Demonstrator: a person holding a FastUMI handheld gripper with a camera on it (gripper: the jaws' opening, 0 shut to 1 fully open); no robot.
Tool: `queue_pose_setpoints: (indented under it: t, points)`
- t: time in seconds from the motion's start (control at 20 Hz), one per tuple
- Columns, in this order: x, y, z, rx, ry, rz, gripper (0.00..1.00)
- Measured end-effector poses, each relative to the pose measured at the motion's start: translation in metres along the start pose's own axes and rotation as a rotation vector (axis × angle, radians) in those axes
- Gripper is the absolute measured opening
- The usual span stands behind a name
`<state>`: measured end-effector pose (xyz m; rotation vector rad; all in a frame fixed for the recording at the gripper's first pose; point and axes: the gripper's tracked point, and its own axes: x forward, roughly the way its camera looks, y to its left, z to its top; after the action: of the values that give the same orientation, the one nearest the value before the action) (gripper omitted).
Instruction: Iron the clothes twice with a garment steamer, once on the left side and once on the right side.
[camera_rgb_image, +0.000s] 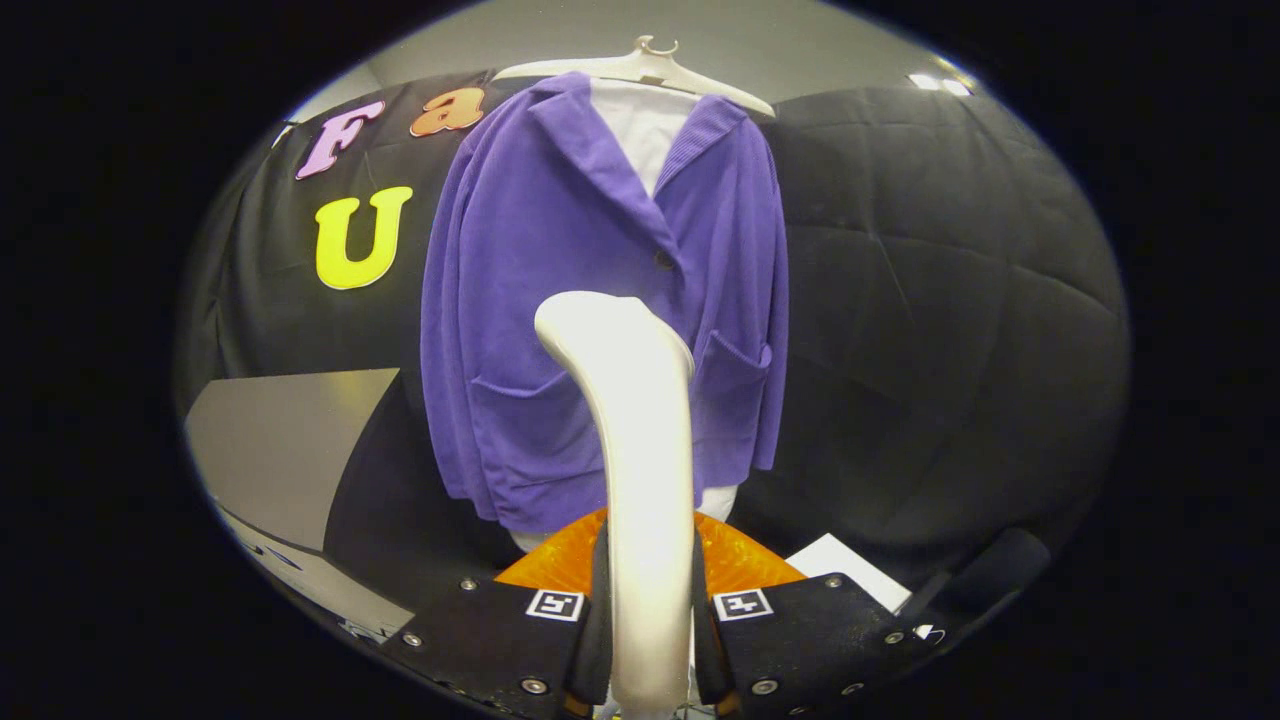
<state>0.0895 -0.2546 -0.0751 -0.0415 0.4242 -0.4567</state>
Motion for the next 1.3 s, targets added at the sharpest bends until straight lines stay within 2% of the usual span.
queue_pose_setpoints:
  t: [0.15, 0.6, 1.05, 1.3]
  points:
    - [-0.002, -0.027, 0.036, 0.015, -0.046, -0.036, 0.33]
    - [0.011, -0.069, 0.139, 0.129, -0.198, -0.068, 0.33]
    - [0.039, -0.073, 0.213, 0.142, -0.349, -0.076, 0.32]
    - [0.061, -0.083, 0.225, 0.105, -0.376, -0.126, 0.32]
